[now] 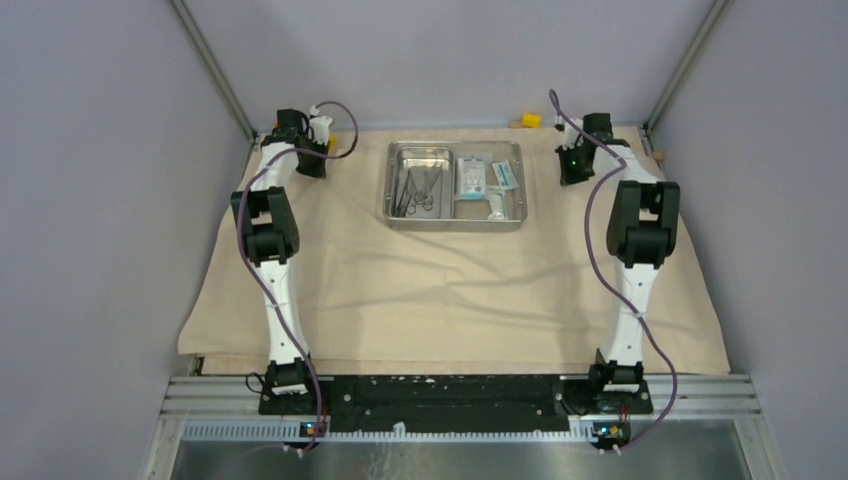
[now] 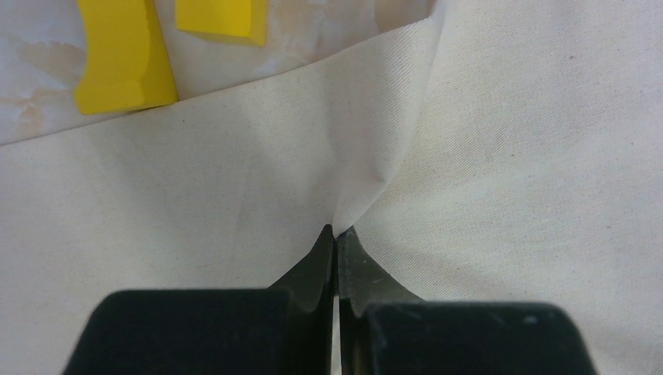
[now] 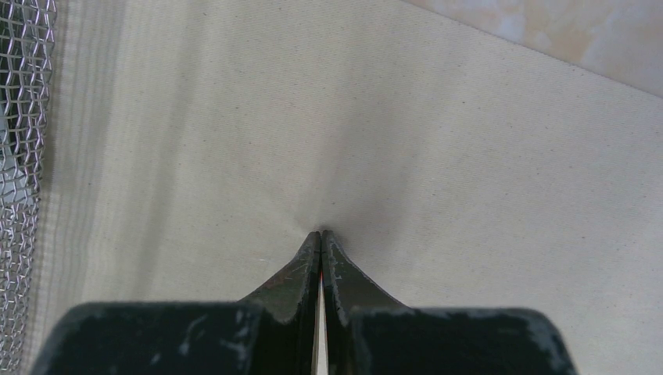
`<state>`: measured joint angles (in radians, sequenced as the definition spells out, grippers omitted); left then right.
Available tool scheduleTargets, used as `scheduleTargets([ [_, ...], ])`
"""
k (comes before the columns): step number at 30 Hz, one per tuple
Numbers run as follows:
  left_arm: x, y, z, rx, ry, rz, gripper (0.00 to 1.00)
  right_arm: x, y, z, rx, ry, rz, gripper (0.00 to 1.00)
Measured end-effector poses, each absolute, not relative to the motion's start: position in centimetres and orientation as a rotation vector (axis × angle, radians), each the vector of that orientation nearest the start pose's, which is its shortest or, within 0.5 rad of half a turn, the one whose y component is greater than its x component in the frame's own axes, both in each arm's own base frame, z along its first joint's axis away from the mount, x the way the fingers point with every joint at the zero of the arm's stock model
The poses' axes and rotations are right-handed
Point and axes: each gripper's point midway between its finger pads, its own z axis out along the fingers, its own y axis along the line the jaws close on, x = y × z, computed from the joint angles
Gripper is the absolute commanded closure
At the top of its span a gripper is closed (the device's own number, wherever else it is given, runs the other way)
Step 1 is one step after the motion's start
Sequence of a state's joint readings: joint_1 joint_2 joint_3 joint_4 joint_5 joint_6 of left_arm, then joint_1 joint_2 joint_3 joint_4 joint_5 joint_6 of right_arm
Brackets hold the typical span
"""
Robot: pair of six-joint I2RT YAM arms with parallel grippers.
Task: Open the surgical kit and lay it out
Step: Smooth out the surgical kit at the center of the board.
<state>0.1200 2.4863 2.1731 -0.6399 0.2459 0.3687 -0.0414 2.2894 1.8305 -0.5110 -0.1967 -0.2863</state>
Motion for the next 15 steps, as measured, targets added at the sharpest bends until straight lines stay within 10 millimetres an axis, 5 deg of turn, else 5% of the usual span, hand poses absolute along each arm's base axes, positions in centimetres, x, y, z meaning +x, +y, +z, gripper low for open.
scheduleTargets([
  [7, 59.2, 4.4, 3.2, 0.401, 2.448, -0.113, 0.76, 55.0, -0.3, 3.0, -0.380, 2.497, 0.096, 1.00],
  [11, 59.5, 5.3, 3.2, 0.385, 2.436, -0.097, 0.45, 55.2, -0.6, 3.1, -0.381, 2.504, 0.077, 1.00],
  [15, 59.6, 7.2, 3.5, 0.351, 2.416, -0.047, 0.19, 55.1, -1.0, 3.2, -0.377, 2.518, 0.063, 0.84],
])
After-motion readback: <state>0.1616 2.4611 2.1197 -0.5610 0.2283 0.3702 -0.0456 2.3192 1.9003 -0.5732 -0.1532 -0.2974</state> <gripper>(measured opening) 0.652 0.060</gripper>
